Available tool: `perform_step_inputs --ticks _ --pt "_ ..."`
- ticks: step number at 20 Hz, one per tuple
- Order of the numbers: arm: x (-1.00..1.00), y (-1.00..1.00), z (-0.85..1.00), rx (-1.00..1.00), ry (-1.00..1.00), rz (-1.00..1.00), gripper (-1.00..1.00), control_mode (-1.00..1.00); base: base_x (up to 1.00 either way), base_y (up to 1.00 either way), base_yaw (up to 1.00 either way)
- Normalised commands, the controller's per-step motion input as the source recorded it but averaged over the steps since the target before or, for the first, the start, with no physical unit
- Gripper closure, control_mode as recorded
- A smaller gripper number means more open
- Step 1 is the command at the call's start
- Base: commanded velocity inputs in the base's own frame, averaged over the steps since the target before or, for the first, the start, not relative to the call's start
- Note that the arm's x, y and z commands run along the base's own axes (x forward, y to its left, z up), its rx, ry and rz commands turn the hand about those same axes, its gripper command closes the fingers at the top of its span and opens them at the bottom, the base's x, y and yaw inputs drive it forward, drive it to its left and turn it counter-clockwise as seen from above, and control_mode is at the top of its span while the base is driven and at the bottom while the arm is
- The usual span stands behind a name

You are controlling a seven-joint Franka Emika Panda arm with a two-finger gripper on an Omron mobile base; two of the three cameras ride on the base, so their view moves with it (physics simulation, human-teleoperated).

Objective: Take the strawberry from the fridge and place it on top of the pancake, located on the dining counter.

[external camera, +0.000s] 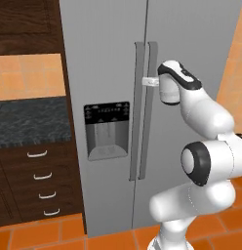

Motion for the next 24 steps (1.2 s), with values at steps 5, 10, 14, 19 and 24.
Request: perform_step_inputs --ticks 5,10,14,19,24 --pt "-0.46 -0.02 -0.12 -0.01 0.03 0.0 1.0 -1.0 0.0 0.0 0.0" --pt "-1.0 -0.46 0.0 0.03 0.0 0.0 1.0 -1.0 0.0 0.0 0.0" --pt "-1.0 -0.59 0.0 0.07 0.01 0.0 1.0 -1.0 0.0 0.0 0.0" --pt "-0.84 -0.65 -0.01 0.05 0.0 0.0 1.0 -1.0 0.0 0.0 0.0" --pt "-0.11 -0.08 -0.11 -0.02 0.03 0.0 -1.0 -1.0 0.0 0.0 0.0"
